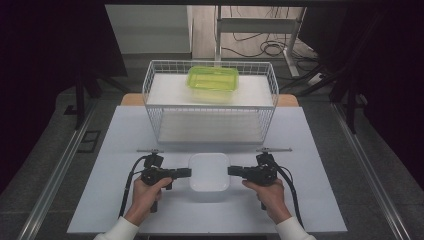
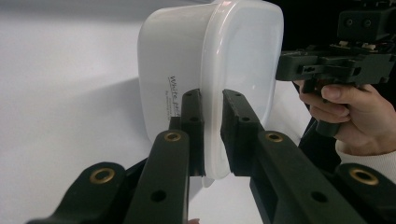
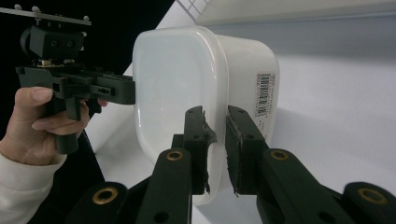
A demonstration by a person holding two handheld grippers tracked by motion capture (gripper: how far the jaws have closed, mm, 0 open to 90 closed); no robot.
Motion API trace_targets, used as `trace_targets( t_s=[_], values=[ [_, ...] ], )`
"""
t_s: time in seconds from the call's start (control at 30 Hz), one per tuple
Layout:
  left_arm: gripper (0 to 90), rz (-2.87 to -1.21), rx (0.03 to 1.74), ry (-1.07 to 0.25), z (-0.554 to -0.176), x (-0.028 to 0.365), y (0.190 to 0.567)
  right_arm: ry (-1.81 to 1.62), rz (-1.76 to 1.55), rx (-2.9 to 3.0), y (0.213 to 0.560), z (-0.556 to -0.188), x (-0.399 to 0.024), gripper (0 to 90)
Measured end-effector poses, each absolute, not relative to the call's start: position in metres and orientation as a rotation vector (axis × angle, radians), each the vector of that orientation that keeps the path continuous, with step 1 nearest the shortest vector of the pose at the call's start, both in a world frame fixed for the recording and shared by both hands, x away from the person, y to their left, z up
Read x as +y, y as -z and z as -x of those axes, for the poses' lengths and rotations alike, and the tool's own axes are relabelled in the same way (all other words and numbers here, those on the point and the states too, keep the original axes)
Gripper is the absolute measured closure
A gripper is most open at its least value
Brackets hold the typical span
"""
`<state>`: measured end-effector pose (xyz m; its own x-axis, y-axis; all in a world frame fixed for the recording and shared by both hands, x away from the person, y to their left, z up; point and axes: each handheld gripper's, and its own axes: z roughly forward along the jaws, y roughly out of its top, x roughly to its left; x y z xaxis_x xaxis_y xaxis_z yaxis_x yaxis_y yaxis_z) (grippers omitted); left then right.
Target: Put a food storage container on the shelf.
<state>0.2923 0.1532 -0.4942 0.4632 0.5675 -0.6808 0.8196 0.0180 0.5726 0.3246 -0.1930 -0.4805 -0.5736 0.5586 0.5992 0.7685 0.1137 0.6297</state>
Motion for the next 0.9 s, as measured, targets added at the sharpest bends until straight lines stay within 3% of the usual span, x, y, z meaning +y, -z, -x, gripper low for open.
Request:
trace_targets(
  t_s=[0.9],
  values=[
    [80.1, -1.658, 1.067, 0.123, -0.277, 0.157, 0.446, 1.687, 1.138, -2.305, 0.432, -0.308, -0.192, 78.6]
  ],
)
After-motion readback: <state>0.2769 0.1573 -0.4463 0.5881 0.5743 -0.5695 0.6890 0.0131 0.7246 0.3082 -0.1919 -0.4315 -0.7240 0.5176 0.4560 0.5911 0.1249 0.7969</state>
